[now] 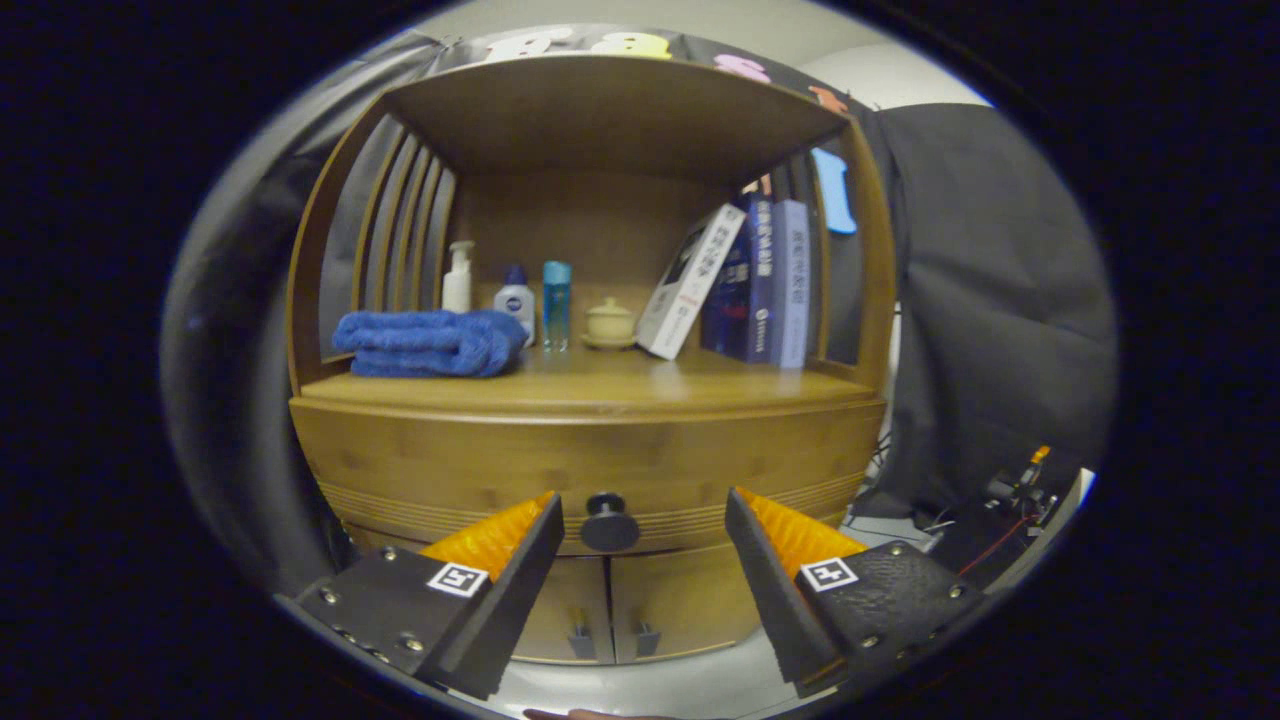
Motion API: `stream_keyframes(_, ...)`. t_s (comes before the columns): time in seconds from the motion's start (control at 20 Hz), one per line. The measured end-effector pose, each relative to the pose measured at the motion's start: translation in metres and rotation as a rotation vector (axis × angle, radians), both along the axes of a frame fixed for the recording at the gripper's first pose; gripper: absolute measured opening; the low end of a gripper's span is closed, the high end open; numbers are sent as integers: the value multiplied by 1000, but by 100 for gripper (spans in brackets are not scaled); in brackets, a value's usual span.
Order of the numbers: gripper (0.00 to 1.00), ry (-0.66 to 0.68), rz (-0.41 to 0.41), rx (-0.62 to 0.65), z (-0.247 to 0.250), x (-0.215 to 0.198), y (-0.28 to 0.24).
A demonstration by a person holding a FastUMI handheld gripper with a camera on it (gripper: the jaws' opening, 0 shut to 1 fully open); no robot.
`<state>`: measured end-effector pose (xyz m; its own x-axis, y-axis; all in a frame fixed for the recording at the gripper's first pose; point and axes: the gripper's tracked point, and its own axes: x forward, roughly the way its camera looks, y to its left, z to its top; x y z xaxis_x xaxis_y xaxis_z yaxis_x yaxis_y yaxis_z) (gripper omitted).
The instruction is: Pull open the drawer, take out the items inside it, and place them on the countertop above the cabinet.
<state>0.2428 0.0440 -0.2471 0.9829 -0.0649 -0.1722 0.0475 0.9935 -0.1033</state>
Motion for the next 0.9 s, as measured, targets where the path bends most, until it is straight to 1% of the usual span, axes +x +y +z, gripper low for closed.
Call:
stream_keyframes(0.15,98,39,37,-11,-26,30,15)
stream_keyframes(0.25,98,28,40,-1,-30,42,13)
stream_keyframes(0.3,90,27,15,5,-30,45,7)
stream_keyframes(0.35,82,36,8,26,-34,53,1)
stream_keyframes(0.4,74,66,33,55,-41,60,4)
stream_keyframes(0.5,57,52,43,70,-39,58,5)
stream_keyframes(0.6,56,22,87,59,-40,66,5)
stream_keyframes(0.65,55,10,112,87,-42,66,6)
stream_keyframes(0.7,55,-7,106,119,-39,65,2)
stream_keyframes(0.75,50,-2,120,148,-47,79,8)
stream_keyframes(0.8,46,8,124,147,-43,72,3)
stream_keyframes(0.85,43,18,122,120,-42,65,0)
stream_keyframes(0.9,40,27,107,98,-41,64,-1)
